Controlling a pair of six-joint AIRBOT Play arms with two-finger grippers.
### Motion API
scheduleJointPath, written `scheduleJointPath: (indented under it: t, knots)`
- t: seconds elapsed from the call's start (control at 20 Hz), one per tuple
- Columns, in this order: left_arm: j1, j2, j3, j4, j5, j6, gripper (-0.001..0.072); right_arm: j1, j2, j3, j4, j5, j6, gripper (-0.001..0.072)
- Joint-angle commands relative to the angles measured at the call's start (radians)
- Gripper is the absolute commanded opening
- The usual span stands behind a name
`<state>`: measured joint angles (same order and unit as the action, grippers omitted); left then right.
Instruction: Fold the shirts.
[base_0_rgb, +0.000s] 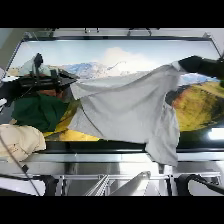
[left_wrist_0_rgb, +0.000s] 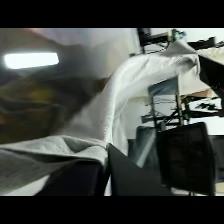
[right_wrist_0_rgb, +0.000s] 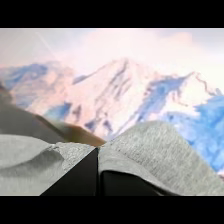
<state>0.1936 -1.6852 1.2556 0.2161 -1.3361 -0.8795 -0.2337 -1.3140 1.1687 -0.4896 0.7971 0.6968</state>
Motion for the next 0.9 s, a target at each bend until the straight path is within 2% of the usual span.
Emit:
scheduleJointPath:
  t: [0.0,0.05,0.1,0.15,0.25,0.35,0.4,0.45,0.5,0.65,0.85]
  knots:
    - [-0.010,-0.184,0.178,0.054,0.006,0.008,0.0331,0.024,-0.153,0.059,-0.042,-0.123,-0.009,0.0329]
    - [0.005,-0.199,0.221,0.055,-0.015,0.007,0.0479,0.016,-0.147,0.076,-0.042,-0.121,-0.009,0.0464]
    - [0.027,-0.206,0.261,0.055,-0.045,0.004,0.0675,0.000,-0.131,0.090,-0.042,-0.105,-0.008,0.0463]
    - [0.054,-0.208,0.301,0.061,-0.079,-0.023,0.0709,-0.029,-0.103,0.096,-0.042,-0.076,0.002,0.0463]
    - [0.115,-0.206,0.376,0.163,-0.172,-0.121,0.0709,-0.117,-0.041,0.096,-0.089,0.036,0.107,0.0463]
    - [0.157,-0.205,0.409,0.309,-0.294,-0.220,0.0708,-0.227,-0.005,0.089,-0.177,0.217,0.237,0.0459]
    - [0.167,-0.196,0.385,0.369,-0.330,-0.238,0.0707,-0.278,0.002,0.069,-0.185,0.319,0.253,0.0401]
    - [0.170,-0.171,0.322,0.436,-0.337,-0.249,0.0660,-0.319,0.006,0.036,-0.182,0.397,0.262,0.0314]
    - [0.169,-0.136,0.234,0.512,-0.322,-0.247,0.0621,-0.357,0.011,-0.010,-0.187,0.465,0.265,0.0314]
    - [0.150,-0.059,-0.008,0.679,-0.175,-0.243,0.0621,-0.439,0.031,-0.160,-0.215,0.510,0.277,0.0318]
    - [0.095,-0.055,-0.153,0.708,-0.055,-0.244,0.0621,-0.482,0.040,-0.282,-0.231,0.491,0.277,0.0319]
